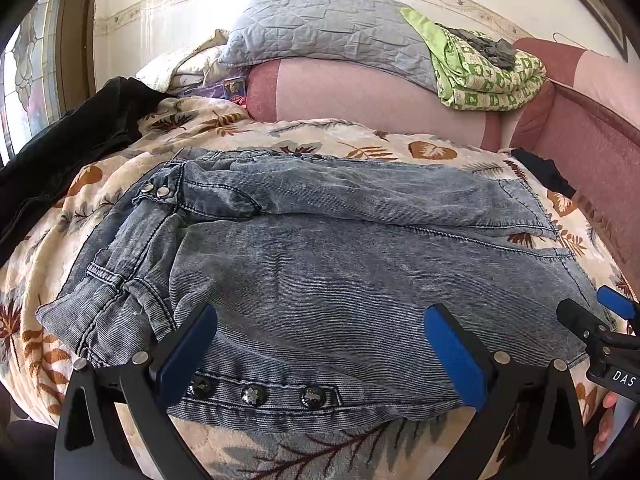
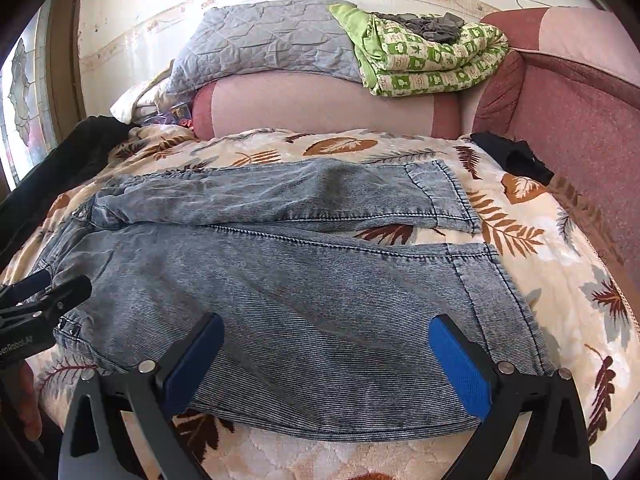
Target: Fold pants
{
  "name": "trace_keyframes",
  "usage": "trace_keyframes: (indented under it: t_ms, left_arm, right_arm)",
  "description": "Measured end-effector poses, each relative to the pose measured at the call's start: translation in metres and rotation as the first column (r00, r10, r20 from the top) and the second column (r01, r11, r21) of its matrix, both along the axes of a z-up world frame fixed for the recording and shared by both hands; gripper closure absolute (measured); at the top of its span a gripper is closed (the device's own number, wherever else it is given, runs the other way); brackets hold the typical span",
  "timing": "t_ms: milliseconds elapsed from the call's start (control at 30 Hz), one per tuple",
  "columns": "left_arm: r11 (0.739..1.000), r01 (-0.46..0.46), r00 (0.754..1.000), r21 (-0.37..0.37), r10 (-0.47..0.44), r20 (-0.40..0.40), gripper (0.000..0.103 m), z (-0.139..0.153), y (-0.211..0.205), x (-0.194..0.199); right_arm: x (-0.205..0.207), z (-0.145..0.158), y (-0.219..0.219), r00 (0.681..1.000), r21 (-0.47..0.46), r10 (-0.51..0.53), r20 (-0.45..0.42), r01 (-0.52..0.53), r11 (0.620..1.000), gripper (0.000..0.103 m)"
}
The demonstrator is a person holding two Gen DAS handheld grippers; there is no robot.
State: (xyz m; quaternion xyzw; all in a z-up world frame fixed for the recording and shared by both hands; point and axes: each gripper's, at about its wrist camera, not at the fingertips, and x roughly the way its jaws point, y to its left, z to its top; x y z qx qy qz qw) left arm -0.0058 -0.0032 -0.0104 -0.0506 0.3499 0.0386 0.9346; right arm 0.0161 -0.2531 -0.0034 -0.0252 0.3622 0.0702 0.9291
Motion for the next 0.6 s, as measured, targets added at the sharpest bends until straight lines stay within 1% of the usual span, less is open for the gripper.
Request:
trace_keyframes:
  t_ms: [600]
  left_arm:
    - [1.0, 0.002, 1.0, -0.003, -0.002, -0.001, 0.0, 0.0001, 0.0012, -0.0004]
  right_arm:
    - [0.0004, -0.0006, -0.0005, 1.0, -0.003, -0.002, -0.005, 0.002, 1.0, 0.0]
